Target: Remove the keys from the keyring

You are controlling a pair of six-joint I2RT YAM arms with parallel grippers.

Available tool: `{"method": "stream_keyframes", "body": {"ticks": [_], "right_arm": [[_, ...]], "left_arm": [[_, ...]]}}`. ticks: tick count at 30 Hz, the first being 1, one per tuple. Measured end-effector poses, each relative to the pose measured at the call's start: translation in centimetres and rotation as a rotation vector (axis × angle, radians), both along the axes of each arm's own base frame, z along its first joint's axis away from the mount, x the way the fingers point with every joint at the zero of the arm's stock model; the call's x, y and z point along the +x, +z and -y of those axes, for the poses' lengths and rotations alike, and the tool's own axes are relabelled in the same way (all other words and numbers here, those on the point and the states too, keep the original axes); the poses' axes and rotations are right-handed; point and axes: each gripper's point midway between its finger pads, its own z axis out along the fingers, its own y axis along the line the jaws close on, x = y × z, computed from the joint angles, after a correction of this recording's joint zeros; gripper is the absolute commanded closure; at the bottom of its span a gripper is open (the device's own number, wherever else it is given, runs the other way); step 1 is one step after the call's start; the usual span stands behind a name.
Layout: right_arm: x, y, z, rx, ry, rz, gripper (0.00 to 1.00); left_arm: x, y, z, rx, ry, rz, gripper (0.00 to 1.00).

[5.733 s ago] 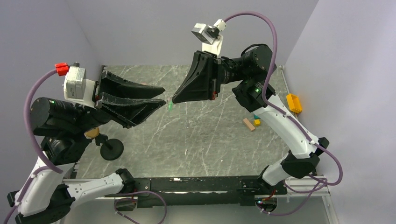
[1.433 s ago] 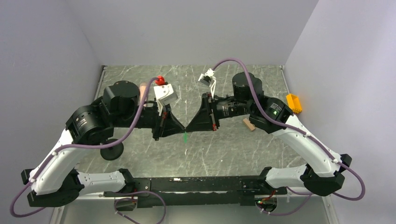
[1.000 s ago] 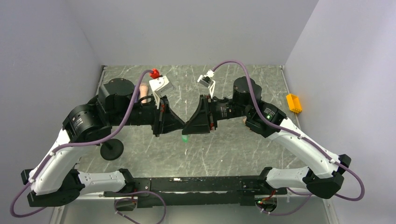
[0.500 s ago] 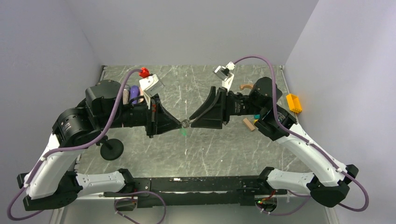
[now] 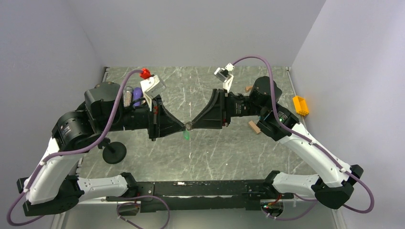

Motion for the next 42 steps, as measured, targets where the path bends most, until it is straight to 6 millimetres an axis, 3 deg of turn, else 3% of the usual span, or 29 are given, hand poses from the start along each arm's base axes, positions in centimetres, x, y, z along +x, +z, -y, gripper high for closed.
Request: {"method": "stream_keyframes", "body": {"ticks": [8, 14, 29, 42], "right_arm": [[0.0, 0.3, 0.0, -0.003, 0.0, 0.009, 0.66], [0.1, 0.3, 0.0, -0.007, -0.001, 0.016, 1.0], [0.3, -0.3, 0.0, -0.039, -0.019, -0.021, 1.0], [1.4, -2.6, -1.3, -0.118, -0.016, -0.128, 1.0]], "left_arm": [[0.2, -0.2, 0.5, 0.005, -0.005, -0.014, 1.0], [0.7, -0.7, 1.2, 0.026, -0.005, -0.028, 1.0], [1.3, -1.2, 1.1, 0.073, 0.013, -0.007, 1.0], [2.3, -3.4, -0.3, 0.214, 0.071, 0.095, 1.0]]}}
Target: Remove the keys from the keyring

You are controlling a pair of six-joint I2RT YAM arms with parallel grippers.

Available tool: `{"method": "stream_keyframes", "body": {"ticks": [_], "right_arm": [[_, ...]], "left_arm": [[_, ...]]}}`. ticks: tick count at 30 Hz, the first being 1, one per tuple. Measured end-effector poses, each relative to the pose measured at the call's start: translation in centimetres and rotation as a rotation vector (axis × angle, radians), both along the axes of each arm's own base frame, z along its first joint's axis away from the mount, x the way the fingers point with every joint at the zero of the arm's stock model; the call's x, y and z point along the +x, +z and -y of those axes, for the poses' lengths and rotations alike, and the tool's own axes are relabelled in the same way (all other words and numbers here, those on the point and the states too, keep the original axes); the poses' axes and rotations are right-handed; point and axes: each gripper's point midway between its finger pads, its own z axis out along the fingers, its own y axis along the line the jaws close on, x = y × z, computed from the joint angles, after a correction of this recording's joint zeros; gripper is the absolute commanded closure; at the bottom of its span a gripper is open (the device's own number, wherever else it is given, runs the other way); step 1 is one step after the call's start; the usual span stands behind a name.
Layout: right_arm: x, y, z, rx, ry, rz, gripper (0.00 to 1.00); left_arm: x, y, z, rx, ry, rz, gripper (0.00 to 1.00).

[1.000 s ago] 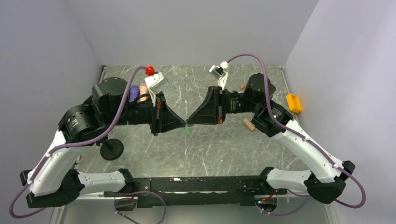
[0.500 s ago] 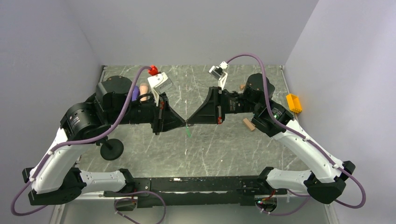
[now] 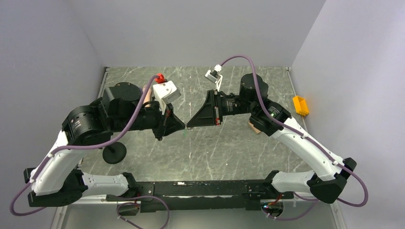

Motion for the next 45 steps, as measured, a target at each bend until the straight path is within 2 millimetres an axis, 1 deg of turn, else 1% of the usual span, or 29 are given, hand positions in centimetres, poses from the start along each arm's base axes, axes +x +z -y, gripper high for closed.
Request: {"method": "stream_keyframes", "body": {"ticks": [10, 17, 22, 29, 35, 45], "right_arm": [[0.3, -0.6, -0.6, -0.031, 0.018, -0.041, 1.0], [0.8, -0.3, -1.2, -0.033, 0.019, -0.055, 1.0], [1.4, -0.5, -1.9, -0.046, 0.017, -0.09, 1.0], [2.0, 0.2, -2.7, -0.048, 0.019, -0.122, 1.0], [2.4, 0.6, -3.0, -0.049, 0.018, -0.14, 1.0], [2.8, 1.0, -3.2, -0.054, 0.022, -0.203, 1.0]], "left_arm": [[0.5, -0.6, -0.7, 0.074, 0.024, 0.108, 1.0], [0.9, -0.1, -1.4, 0.093, 0.045, 0.193, 1.0], [1.3, 0.4, -2.1, 0.109, 0.075, 0.255, 1.0], [1.9, 1.0, -2.8, 0.159, 0.098, 0.361, 1.0], [2.4, 1.3, -3.0, 0.204, 0.117, 0.429, 1.0], [2.3, 1.5, -3.3, 0.235, 0.107, 0.534, 1.0]]}}
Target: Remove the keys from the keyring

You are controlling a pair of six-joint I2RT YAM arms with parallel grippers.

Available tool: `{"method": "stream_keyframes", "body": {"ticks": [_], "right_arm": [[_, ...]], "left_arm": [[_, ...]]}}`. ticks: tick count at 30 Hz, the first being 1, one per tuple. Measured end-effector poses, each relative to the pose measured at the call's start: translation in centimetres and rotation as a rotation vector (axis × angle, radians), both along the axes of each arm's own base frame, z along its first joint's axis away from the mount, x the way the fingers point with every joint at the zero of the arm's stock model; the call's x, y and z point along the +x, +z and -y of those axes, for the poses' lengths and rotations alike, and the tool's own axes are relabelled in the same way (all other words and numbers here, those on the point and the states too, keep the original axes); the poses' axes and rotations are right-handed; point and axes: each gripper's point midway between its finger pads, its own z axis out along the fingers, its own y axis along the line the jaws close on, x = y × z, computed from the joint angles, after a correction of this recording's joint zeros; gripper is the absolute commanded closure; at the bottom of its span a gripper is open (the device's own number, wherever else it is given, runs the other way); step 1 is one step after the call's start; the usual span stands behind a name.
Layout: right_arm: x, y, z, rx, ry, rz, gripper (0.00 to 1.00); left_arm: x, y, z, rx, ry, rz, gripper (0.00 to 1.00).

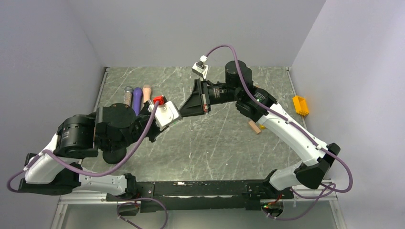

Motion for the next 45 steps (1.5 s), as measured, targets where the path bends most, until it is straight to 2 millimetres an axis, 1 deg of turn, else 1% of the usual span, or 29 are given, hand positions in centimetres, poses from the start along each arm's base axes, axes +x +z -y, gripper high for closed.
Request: {"method": "stream_keyframes", "body": {"ticks": [5, 10, 19, 24, 27, 31, 34, 37, 43, 45], "right_arm": [[0.0, 0.1, 0.1, -0.002, 0.002, -0.028, 1.0], [0.0, 0.2, 0.2, -0.001, 0.005, -0.033, 1.0], [0.1, 0.2, 0.2, 0.001, 0.003, -0.031, 1.0], [0.1, 0.2, 0.2, 0.001, 0.003, -0.029, 1.0], [0.1, 0.2, 0.2, 0.001, 0.002, -0.022, 1.0], [0.1, 0.1, 0.3, 0.001, 0.003, -0.012, 1.0], [0.1, 0.3, 0.4, -0.003, 0.003, 0.0, 1.0], [0.0, 0.7, 0.6, 0.002, 0.003, 0.027, 1.0], [0.2, 1.8, 1.0, 0.024, -0.001, 0.093, 1.0], [0.2, 2.1, 1.1, 0.031, 0.0, 0.11, 1.0]], "left_arm": [[-0.1, 0.0, 0.2, 0.016, -0.01, 0.034, 1.0], [0.0, 0.1, 0.2, 0.025, -0.009, 0.05, 0.96], [0.0, 0.3, 0.3, 0.021, -0.009, 0.058, 0.74], [0.0, 0.3, 0.3, 0.021, -0.01, 0.058, 0.66], [0.0, 0.3, 0.3, 0.02, -0.009, 0.057, 0.57], [-0.1, 0.6, 0.2, 0.0, -0.007, 0.055, 0.36], [-0.3, 1.7, -0.4, -0.067, -0.006, 0.053, 0.24], [-0.8, 3.8, -1.9, -0.179, -0.018, 0.055, 0.17], [-2.3, 7.5, -5.9, -0.397, -0.064, 0.057, 0.17], [-2.8, 8.2, -6.6, -0.435, -0.086, 0.054, 0.19]]}}
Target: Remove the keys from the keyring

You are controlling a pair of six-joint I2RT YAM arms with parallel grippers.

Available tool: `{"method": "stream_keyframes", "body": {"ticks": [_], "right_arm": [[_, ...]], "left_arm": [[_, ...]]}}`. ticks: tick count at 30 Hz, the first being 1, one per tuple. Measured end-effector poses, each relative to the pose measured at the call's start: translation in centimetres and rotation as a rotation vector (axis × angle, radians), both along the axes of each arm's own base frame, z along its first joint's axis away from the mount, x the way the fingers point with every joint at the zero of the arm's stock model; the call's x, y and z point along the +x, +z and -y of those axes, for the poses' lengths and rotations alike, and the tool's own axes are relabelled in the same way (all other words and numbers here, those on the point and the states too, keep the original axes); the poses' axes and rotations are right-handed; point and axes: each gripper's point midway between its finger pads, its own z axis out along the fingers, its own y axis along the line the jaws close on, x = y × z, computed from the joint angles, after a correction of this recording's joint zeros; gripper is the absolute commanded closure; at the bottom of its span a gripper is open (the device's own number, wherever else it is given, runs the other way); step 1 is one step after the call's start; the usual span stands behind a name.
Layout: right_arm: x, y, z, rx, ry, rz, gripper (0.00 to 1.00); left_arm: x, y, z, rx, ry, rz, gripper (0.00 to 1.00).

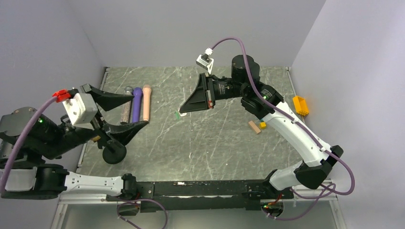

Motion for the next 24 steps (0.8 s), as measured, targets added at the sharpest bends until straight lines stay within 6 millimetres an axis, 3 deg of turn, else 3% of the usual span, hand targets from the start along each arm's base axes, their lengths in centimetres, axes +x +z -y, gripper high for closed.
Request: {"method": "stream_keyframes", "body": {"ticks": [7, 17, 24], "right_arm": [[-0.5, 1.3, 0.2, 0.055, 0.029, 0.059, 1.0], [-2.7, 5.7, 1.8, 0.205, 0.071, 0.188, 1.0], [-4.1, 7.6, 2.8, 0.291, 0.106, 0.232, 1.0]], "left_arm": [[-1.6, -0.1, 1.7, -0.002, -0.113, -0.011, 0.31], [-2.8, -1.0, 5.4, 0.044, -0.217, -0.009, 0.39], [-2.8, 0.9, 6.3, -0.01, -0.229, 0.055, 0.44]]}}
